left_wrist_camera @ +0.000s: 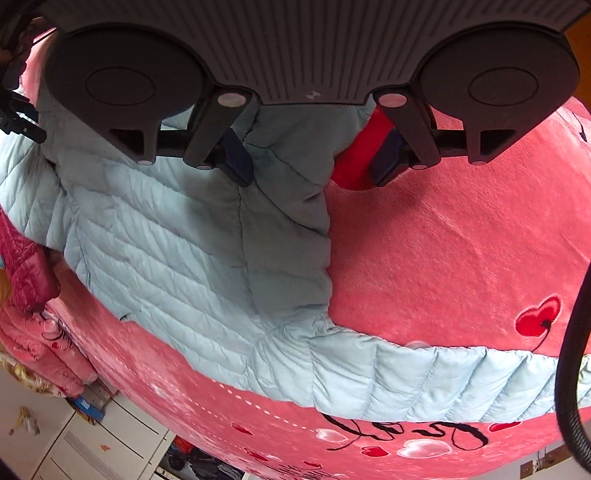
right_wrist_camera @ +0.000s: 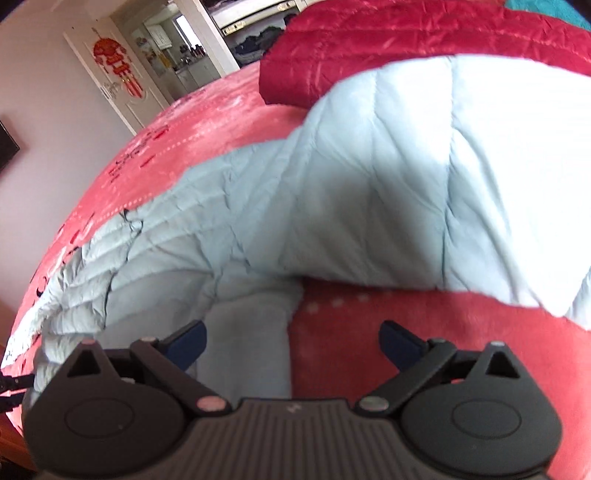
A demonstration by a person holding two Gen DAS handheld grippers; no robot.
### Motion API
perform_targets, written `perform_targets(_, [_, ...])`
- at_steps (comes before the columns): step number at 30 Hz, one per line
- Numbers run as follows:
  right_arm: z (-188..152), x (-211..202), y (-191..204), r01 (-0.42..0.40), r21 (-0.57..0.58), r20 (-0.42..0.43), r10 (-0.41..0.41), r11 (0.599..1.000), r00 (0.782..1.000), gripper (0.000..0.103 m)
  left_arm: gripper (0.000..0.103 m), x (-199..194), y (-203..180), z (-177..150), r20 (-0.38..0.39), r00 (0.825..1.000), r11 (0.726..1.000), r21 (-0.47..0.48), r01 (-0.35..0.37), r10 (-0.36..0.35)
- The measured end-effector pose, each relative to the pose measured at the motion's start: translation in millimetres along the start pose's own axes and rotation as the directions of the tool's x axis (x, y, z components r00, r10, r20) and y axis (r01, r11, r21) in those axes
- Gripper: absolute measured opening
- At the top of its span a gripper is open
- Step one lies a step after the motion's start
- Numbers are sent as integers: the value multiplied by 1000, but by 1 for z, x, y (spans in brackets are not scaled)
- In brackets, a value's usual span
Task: Fold large clothes
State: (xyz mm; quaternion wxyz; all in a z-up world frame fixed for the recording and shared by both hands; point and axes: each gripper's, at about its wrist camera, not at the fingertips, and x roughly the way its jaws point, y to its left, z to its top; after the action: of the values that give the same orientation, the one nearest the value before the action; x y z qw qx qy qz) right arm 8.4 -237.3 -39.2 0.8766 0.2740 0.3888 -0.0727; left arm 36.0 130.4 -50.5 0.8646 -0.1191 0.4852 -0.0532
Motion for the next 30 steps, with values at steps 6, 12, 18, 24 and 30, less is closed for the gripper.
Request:
perform_targets(6, [-22, -12, 3, -48, -19, -20, 48, 999, 999, 66, 75, 10, -23, -4, 14, 997, 996, 46, -80, 79])
perform_targets(12, [-35, -11, 19, -52, -28, -49, 50, 998, 998, 22, 26, 0, -51, -12, 34, 989, 983, 111, -145, 143])
perform_targets(18, [-45, -13, 34, -24, -46, -75, 21, 999, 997, 5, 15, -12, -61, -22, 46, 979, 967, 156, -203, 198])
perform_targets(24, [-53, -20, 35, -33, -28, -113, 30, 999, 993, 4, 15, -18, -57, -20, 39, 974, 956, 182, -228, 225])
perform_targets(30, [-56, -21, 43, -24, -65, -127, 16, 998, 992, 4, 15, -18, -57, -19, 30, 970, 950, 197, -241, 240])
